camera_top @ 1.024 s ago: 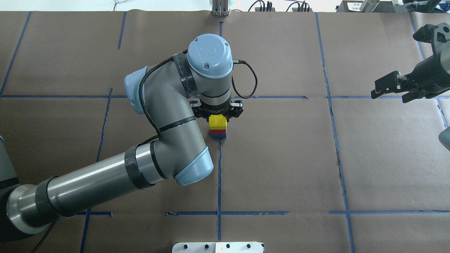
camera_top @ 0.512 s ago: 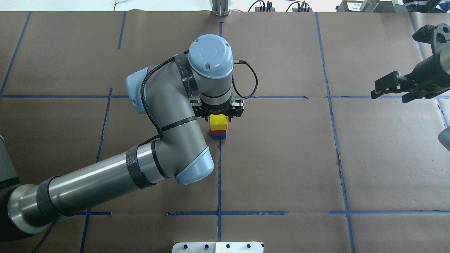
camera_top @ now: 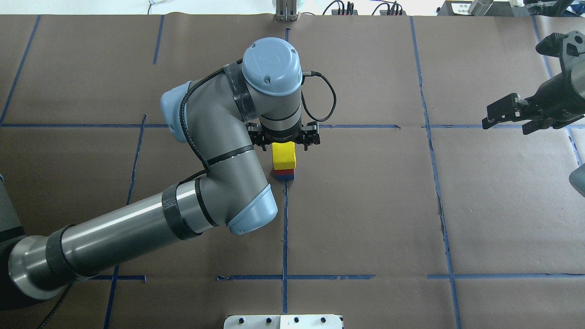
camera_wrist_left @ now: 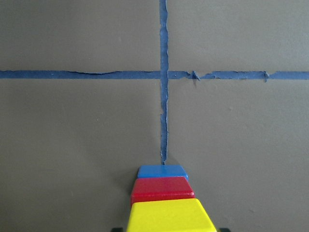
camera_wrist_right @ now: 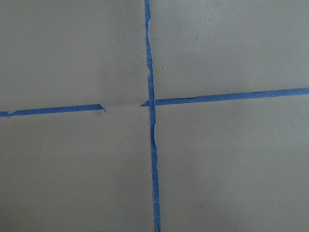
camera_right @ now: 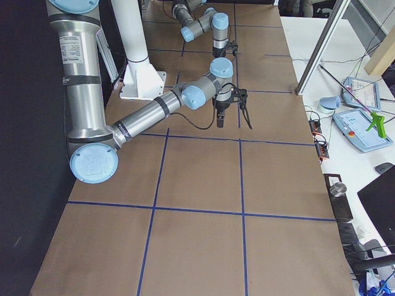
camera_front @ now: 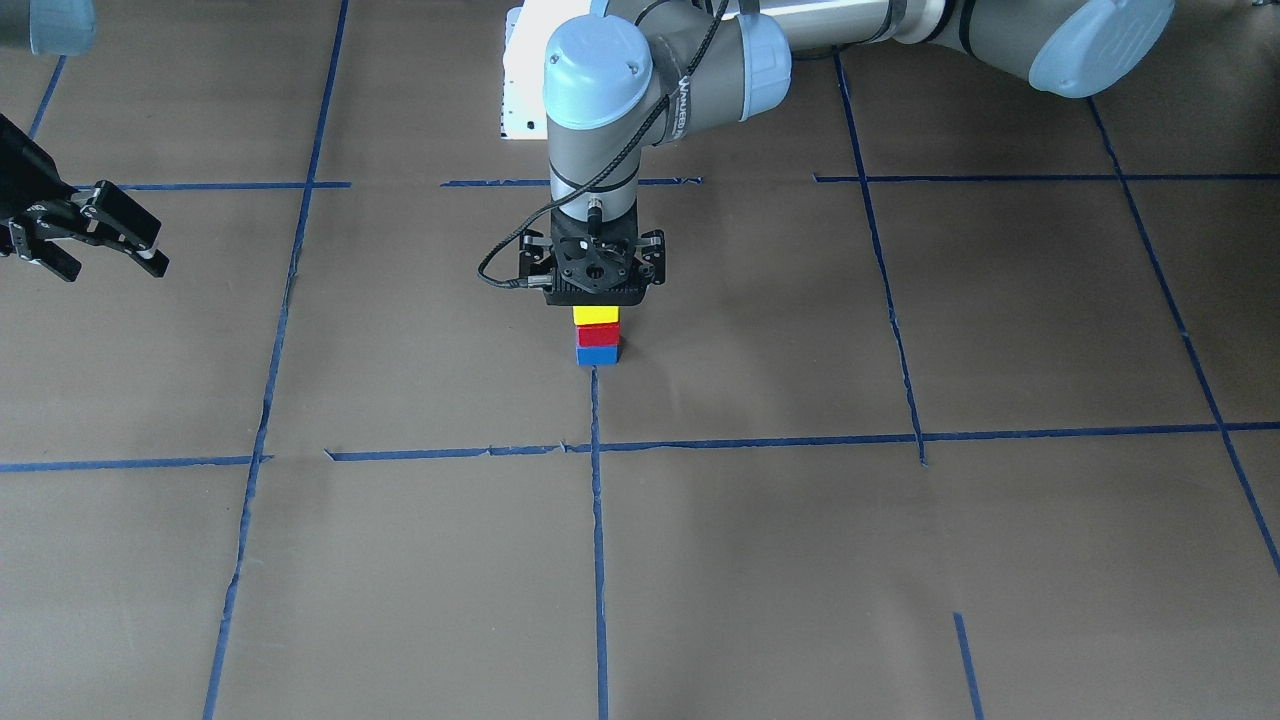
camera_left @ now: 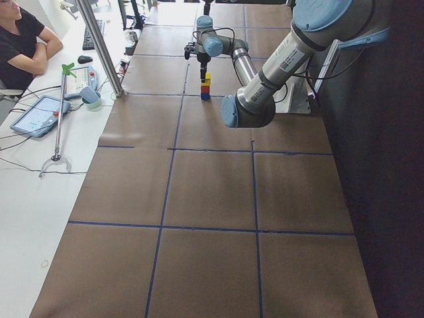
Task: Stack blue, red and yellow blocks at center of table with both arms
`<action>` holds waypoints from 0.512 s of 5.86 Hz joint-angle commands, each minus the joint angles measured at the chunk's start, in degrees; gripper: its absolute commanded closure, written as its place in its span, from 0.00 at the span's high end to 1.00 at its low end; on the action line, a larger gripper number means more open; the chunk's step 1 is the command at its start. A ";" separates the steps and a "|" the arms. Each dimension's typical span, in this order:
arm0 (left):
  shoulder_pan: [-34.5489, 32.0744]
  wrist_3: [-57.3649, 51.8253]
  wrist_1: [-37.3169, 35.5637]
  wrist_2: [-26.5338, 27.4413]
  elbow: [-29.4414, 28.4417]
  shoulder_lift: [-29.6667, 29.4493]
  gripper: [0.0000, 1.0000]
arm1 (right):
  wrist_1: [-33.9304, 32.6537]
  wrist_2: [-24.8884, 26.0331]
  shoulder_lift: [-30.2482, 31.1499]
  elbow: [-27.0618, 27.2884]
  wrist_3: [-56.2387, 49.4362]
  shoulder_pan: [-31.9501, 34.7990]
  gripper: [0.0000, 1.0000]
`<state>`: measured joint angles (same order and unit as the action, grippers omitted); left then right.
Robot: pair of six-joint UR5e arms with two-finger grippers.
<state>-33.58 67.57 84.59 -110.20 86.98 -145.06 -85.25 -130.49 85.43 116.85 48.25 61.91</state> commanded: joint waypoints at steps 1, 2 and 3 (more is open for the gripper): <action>-6.03 -0.16 -0.31 -4.28 7.11 2.13 1.00 | 0.00 0.41 0.00 -0.74 -0.09 0.14 1.00; -9.54 -3.90 -0.31 -9.45 14.90 10.16 1.00 | 0.00 0.42 0.26 -1.88 -1.57 2.41 1.00; -12.10 -13.07 -0.39 -10.72 25.59 22.33 1.00 | -0.26 0.07 1.22 -3.55 -8.11 4.60 1.00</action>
<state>-42.85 61.58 84.28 -118.65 103.20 -132.95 -85.33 -130.21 85.94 114.76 44.96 64.47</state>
